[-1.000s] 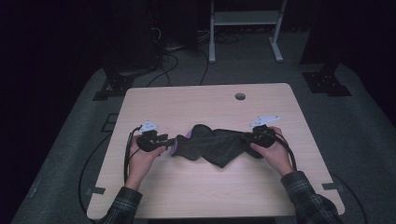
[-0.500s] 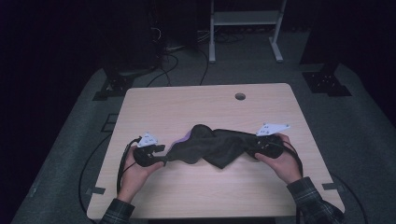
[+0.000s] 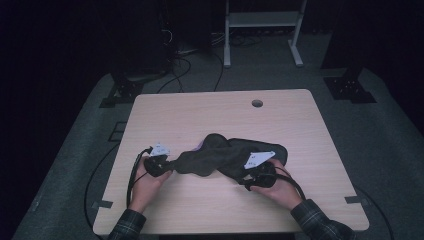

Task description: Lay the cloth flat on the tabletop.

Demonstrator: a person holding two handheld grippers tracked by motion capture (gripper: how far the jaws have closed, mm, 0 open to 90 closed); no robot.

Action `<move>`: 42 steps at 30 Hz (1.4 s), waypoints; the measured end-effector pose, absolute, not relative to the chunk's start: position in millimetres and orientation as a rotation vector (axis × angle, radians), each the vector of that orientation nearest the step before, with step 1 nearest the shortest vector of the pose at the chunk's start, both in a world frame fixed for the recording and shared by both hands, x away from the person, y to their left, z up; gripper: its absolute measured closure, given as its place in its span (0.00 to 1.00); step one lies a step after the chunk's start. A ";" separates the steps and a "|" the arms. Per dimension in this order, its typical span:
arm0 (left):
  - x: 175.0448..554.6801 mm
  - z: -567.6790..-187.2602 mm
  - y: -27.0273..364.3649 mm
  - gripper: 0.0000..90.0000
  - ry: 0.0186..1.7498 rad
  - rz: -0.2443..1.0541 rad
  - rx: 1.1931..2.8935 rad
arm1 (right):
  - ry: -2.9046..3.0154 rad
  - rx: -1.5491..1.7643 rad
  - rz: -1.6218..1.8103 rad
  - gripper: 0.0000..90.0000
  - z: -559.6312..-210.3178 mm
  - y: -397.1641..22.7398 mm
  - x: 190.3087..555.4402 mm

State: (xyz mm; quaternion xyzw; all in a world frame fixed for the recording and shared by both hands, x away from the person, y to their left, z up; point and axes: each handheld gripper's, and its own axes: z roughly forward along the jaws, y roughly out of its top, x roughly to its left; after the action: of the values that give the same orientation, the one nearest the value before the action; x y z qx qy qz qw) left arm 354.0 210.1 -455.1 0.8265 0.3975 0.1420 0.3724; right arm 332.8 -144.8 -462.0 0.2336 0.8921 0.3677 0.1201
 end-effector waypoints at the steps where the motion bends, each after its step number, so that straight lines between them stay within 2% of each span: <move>1: 353.6 -455.6 209.7 0.95 1.024 0.359 2.117 | 2.619 0.680 1.034 0.59 -466.0 -141.5 335.4; 4: 352.5 -455.6 209.3 0.95 1.015 0.360 2.126 | 2.622 0.683 1.008 0.74 -470.7 -139.7 338.5; 5: 352.1 -455.4 209.0 0.95 1.012 0.359 2.125 | 2.614 0.696 1.003 0.83 -469.7 -140.5 339.0; 7: 351.6 -454.2 209.0 0.95 1.003 0.356 2.128 | 2.619 0.726 1.020 0.89 -467.4 -144.1 340.0; 9: 350.9 -452.9 208.9 0.95 1.006 0.349 2.114 | 2.640 0.737 1.049 0.91 -462.2 -148.2 339.4; 17: 348.6 -448.3 209.6 0.95 0.994 0.316 2.092 | 2.683 0.634 1.363 0.91 -402.1 -169.6 317.3; 20: 348.3 -448.7 207.8 0.95 0.993 0.308 2.093 | 2.679 0.607 1.384 0.91 -386.1 -175.7 315.7; 23: 349.2 -450.4 207.1 0.95 0.990 0.297 2.100 | 2.683 0.676 1.333 0.91 -392.1 -181.6 330.0; 31: 351.0 -453.3 207.3 0.95 1.000 0.285 2.104 | 2.616 0.928 1.165 0.88 -440.4 -187.8 381.0; 35: 351.6 -454.8 206.9 0.95 1.004 0.276 2.103 | 2.565 1.020 1.134 0.80 -454.1 -191.5 395.5; 38: 351.3 -454.7 205.6 0.95 0.998 0.274 2.106 | 2.537 1.059 1.165 0.74 -453.4 -195.1 397.9; 42: 351.5 -454.4 205.2 0.95 0.995 0.273 2.105 | 2.484 1.031 1.246 0.72 -433.7 -199.2 386.4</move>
State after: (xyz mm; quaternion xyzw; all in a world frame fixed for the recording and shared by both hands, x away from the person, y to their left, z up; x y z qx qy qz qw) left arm 351.5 205.2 -454.4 0.8275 0.3912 0.1075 0.3880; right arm 386.4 -199.2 -433.7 0.3464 0.8348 0.4187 0.0886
